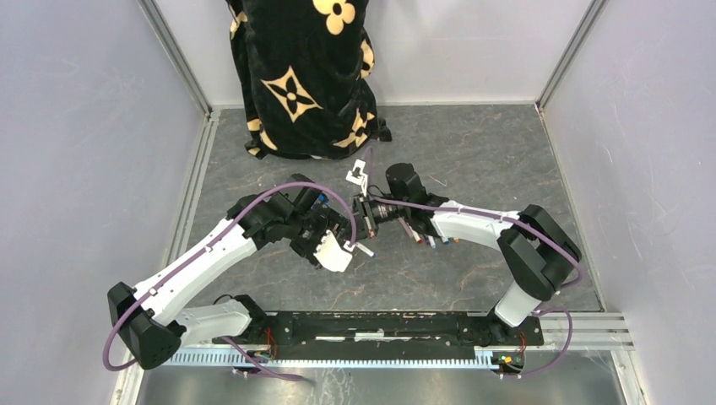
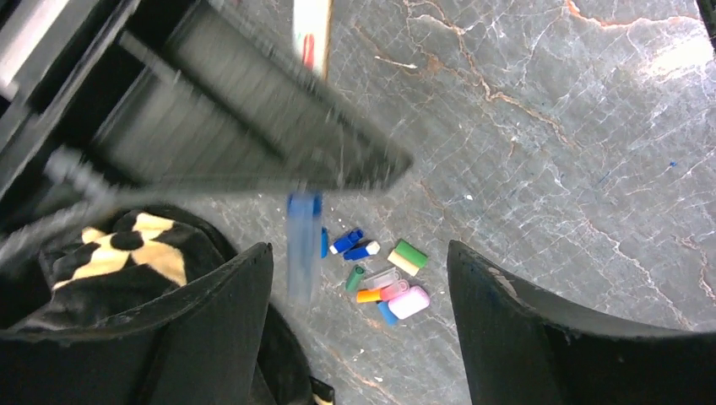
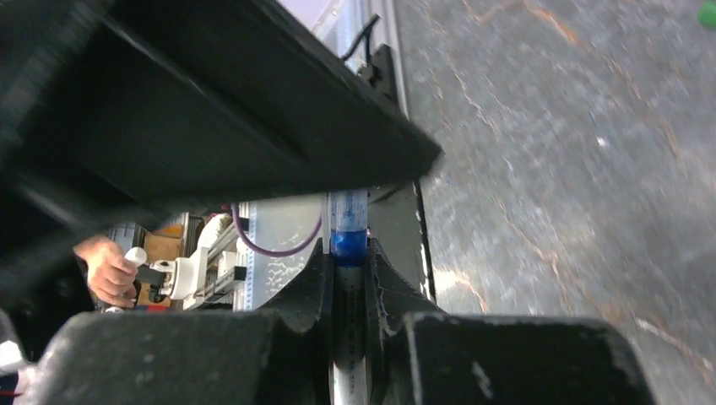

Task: Open the pen caps

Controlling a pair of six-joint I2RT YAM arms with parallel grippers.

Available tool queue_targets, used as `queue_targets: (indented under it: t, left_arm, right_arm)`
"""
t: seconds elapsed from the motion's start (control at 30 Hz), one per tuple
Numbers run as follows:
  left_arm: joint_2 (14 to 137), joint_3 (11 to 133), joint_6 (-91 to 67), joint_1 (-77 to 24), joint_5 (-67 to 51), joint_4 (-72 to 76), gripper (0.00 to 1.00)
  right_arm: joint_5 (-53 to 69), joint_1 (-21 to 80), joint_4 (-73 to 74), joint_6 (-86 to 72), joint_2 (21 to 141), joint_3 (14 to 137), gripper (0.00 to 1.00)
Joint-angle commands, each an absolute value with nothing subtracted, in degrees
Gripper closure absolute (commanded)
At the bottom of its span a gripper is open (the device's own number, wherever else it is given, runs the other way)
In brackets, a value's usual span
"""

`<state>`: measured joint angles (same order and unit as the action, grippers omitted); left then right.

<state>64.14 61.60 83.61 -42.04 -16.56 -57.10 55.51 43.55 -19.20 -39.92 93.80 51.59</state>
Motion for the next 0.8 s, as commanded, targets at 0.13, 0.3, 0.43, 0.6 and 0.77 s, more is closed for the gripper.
queue_targets:
  t: [0.13, 0.3, 0.43, 0.6, 0.77]
  left_arm:
    - [64.54, 60.82, 82.29, -42.76, -17.73, -53.11, 0.35]
    - [64.71, 61.01, 83.70, -42.71, -17.14, -52.73, 0.75]
    - [64.43, 60.50, 85.57, -42.71, -16.26, -52.76, 0.97]
    - [64.43, 60.60, 85.42, -42.71, -15.10, -52.82, 0.98]
    - [63.82, 59.61, 84.92, -42.71, -13.92, -51.04, 0.98]
  right_arm:
    - [61.83, 45.44, -24.04, -43.41, 100.68, 63.02, 1.00]
    - [63.77, 46.51, -23.79, -43.34, 104.14, 66.82, 1.00]
    - [64.44, 46.66, -22.77, -42.56, 105.49, 67.78, 0.85]
    - [62.60, 45.62, -11.92, -34.22, 103.75, 66.99, 0.73]
    - [60.21, 44.19, -8.57, -33.31, 103.15, 67.08, 0.88]
